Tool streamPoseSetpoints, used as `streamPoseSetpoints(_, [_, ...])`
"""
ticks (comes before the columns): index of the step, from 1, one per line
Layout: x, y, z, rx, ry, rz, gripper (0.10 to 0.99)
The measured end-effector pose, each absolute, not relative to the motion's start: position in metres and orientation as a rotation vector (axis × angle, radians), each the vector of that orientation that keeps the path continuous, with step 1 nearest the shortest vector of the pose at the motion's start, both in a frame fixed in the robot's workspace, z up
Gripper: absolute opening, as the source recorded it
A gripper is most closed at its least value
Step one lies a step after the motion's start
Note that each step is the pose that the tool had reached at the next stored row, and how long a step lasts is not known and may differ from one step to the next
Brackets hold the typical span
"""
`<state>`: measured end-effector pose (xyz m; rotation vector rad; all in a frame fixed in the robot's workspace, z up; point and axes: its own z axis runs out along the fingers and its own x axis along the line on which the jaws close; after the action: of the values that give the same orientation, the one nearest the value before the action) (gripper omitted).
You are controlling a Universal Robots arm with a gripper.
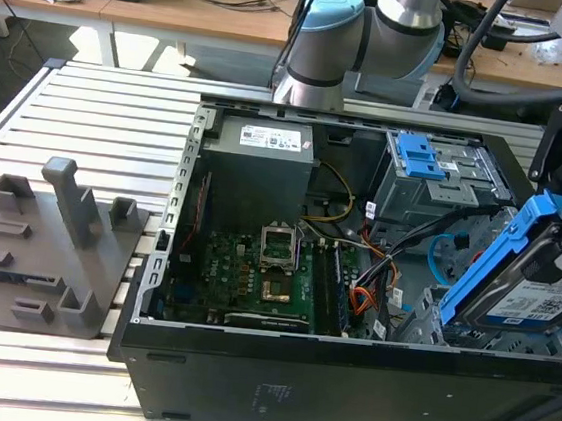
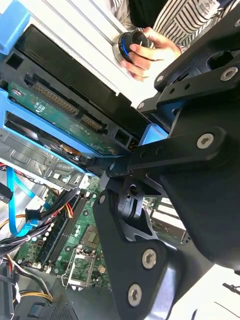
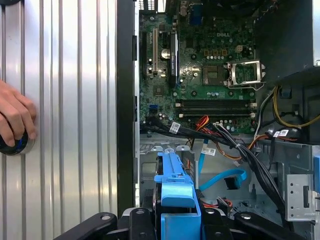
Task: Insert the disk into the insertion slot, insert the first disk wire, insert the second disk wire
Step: 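Insert the disk into the insertion slot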
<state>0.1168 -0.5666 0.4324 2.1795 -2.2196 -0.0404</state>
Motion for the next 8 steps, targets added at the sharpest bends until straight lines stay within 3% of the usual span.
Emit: streamPoseSetpoints(8, [0.1168,-0.5667,0.4262,2.18,-2.22,-0.041,0.365])
